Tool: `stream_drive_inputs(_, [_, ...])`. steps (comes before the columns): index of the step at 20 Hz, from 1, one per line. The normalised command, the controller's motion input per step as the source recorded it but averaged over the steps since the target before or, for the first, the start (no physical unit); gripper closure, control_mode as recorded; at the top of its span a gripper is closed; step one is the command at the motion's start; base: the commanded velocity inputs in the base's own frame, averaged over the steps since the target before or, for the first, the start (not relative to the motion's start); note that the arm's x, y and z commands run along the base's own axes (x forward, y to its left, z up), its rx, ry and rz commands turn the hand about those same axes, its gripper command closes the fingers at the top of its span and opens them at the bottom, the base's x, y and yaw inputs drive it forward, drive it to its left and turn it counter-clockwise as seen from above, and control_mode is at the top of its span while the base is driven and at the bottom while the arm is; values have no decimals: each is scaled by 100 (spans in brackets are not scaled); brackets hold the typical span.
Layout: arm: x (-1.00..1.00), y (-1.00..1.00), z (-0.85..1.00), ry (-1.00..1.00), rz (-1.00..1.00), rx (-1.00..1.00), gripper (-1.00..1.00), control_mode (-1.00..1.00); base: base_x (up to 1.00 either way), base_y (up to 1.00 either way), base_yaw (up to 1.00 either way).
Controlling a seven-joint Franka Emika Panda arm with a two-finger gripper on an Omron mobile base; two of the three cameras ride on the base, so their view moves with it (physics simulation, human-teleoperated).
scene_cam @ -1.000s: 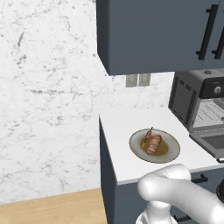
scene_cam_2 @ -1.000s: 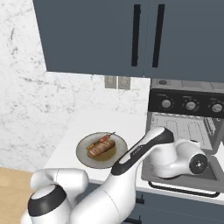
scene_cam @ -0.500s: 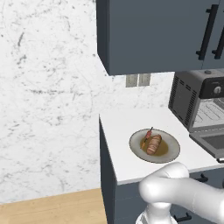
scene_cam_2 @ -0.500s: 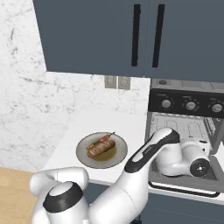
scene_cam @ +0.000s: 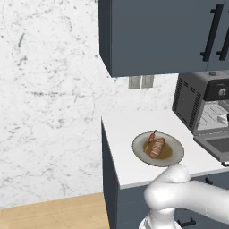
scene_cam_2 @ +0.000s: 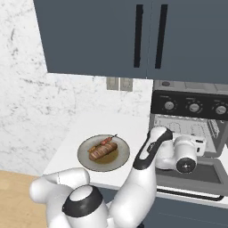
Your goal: Pick up the kebab skewer and baguette bread, and place them inside the toaster oven. Close the toaster oven door and start by setting the timer.
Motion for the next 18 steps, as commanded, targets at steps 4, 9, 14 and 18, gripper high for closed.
stream_drive_inputs(4, [42,-39,0,0,0,-3,-100,-100,0,0,0])
stream_drive_inputs(9, [41,-50,0,2,2,-3,-100,-100,0,0,0])
stream_drive_inputs(14, [44,-40,-19,0,4,0,-100,-100,0,0,0])
stream_drive_inputs(18, [61,-6,-35,0,10,0,-100,-100,0,0,0])
